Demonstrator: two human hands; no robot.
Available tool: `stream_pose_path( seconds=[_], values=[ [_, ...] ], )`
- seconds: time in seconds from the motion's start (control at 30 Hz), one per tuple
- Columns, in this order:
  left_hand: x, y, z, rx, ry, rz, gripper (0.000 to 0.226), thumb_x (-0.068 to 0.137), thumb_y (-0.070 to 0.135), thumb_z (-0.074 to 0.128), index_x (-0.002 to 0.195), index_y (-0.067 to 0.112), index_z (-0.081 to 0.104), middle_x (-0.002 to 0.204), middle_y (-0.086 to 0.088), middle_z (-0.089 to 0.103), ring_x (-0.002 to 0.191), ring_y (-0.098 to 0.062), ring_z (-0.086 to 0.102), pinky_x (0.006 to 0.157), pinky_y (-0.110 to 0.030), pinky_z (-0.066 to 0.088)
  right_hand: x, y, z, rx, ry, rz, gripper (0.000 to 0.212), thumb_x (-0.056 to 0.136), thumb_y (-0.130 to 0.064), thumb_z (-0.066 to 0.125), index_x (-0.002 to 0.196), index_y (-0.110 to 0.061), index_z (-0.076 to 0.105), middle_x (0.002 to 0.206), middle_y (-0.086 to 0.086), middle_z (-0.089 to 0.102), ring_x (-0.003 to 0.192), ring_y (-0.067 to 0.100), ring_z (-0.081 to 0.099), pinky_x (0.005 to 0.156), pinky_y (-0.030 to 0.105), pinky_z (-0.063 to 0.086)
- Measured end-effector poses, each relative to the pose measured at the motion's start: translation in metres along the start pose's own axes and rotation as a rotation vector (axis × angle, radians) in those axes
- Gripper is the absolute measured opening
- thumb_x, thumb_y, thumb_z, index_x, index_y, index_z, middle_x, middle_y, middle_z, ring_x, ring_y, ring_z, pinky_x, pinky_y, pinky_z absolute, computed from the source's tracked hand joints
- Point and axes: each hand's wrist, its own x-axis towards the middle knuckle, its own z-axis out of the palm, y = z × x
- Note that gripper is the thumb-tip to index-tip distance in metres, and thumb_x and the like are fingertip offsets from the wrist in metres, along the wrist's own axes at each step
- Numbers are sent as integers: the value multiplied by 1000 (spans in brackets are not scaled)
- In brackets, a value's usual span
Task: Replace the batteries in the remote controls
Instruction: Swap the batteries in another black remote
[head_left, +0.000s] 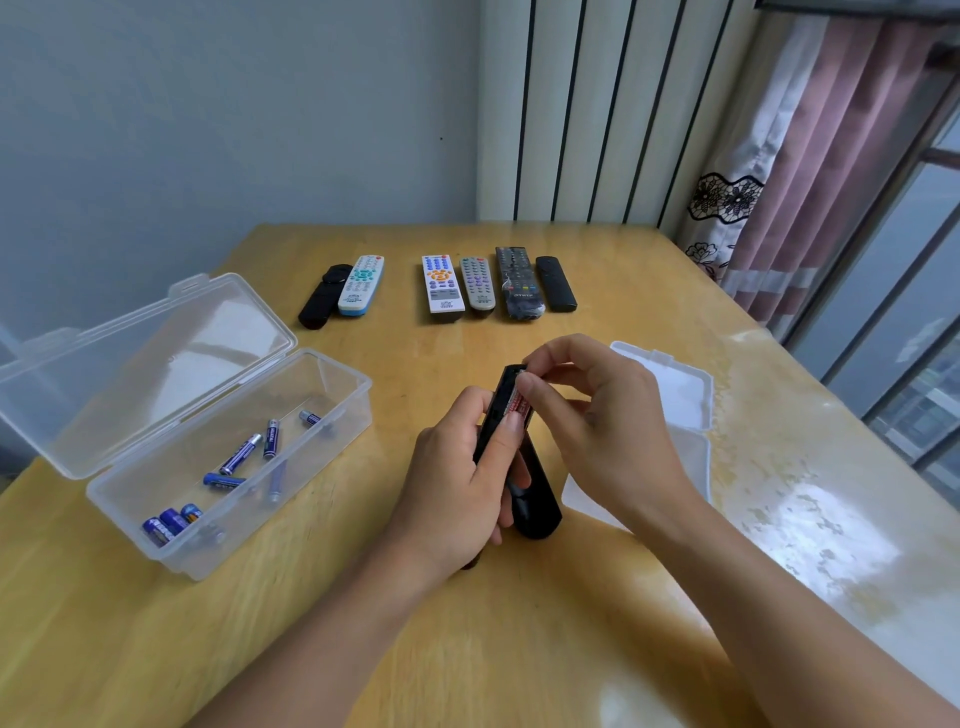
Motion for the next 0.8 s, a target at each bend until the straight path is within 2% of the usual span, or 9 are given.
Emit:
stream_pose_path(
  seconds=[0.07,0.17,0.23,0.3,0.4,0.5,0.6,0.7,0.8],
  values=[
    [1,2,3,-22,2,-5,14,106,31,48,96,23,53,64,-5,65,41,-21,58,35,-31,46,1,-2,-3,79,-8,14,9,93,-16,71,86,-19,66,89,-9,72,92,4,71,70,22,56],
    [0,2,3,-57,-1,-30,15,107,32,48,98,21,54,64,-5,65,42,-22,58,36,-31,47,2,-2,-6,181,-54,46,8,94,-12,69,86,-13,67,95,-3,73,92,13,73,82,40,61],
    [-1,1,1,-69,2,-52,17,107,32,47,98,19,53,65,-6,65,42,-22,57,37,-32,47,3,0,-7,223,-113,61,8,95,-11,67,87,-9,66,100,0,73,93,16,74,86,45,60],
    [-1,0,-1,-89,7,-59,16,107,32,48,99,19,54,65,-8,65,42,-23,56,38,-33,47,2,0,-7,241,-118,51,8,94,-10,68,87,-9,67,101,-2,74,97,14,73,87,42,59],
    [3,2,-4,-130,21,-64,14,106,32,50,100,22,56,66,-9,65,45,-26,57,40,-34,48,2,0,-6,231,-27,-17,5,91,-11,73,87,-13,71,96,-7,75,99,11,72,80,29,60],
    [4,4,-4,-105,27,-49,14,105,33,52,100,21,56,66,-6,65,45,-25,58,39,-35,49,0,0,-5,236,34,-95,6,87,-10,77,88,-16,75,90,-9,76,93,18,73,79,25,59],
    [4,5,-3,-114,30,-44,20,102,39,55,99,19,56,66,-7,66,44,-26,58,38,-34,49,-1,0,-5,232,34,-142,12,83,-12,80,86,-22,76,86,-10,76,85,17,73,73,20,56],
    [6,4,-4,-115,35,-29,20,101,40,58,99,21,56,66,-5,66,44,-24,58,39,-32,49,1,0,-4,384,16,-39,15,82,-10,81,93,-18,76,86,-3,77,82,17,75,74,24,58],
    [7,-1,-4,-133,33,-51,12,97,27,67,99,26,55,64,-5,65,45,-21,58,41,-32,50,4,1,-5,505,17,33,11,82,-7,81,93,-9,77,84,3,78,75,16,74,71,25,57]
  ],
)
